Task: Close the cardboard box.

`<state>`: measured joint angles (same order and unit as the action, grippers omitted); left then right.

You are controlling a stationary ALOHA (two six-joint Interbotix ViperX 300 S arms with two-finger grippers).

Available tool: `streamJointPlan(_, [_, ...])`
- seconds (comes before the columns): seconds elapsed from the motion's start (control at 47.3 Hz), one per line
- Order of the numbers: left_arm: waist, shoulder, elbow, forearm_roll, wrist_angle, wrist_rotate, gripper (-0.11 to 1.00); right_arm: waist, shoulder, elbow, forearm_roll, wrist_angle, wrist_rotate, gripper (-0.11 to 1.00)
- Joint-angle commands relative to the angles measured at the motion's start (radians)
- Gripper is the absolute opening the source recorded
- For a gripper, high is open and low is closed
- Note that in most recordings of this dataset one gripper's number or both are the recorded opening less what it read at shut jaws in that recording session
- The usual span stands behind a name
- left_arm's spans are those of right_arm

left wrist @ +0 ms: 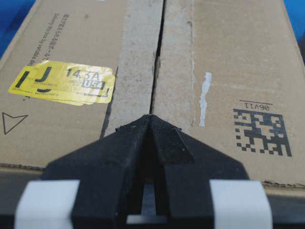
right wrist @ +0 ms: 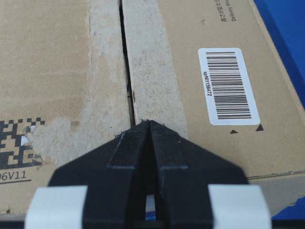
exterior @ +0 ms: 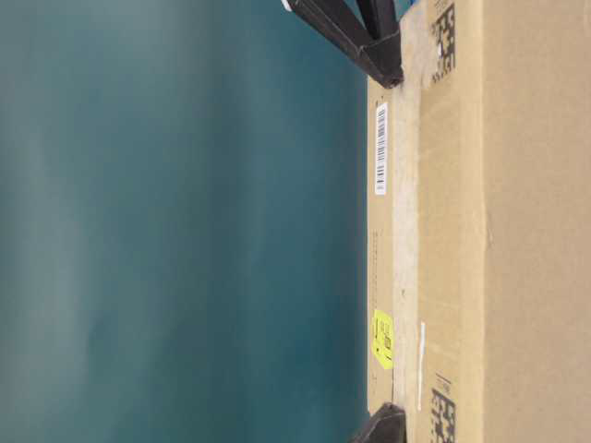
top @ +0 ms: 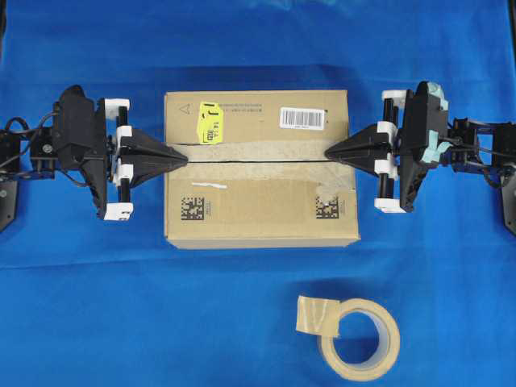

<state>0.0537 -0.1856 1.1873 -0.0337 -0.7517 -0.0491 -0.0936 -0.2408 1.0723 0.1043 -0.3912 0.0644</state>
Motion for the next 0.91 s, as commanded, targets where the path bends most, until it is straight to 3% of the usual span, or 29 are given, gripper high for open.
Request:
streamJointPlan(0.0, [-0.003,0.005,-0.008,-0.002,-0.008,-0.002,0.00,-0.005,-0.002,-0.005,0.000,-0.005,-0.002,0.00])
streamJointPlan(0.887, [-0.003,0.012,0.008,-0.006,-0.008,-0.002,0.00,0.023,-0.005,-0.005,0.000,-0.034,-0.002,0.00])
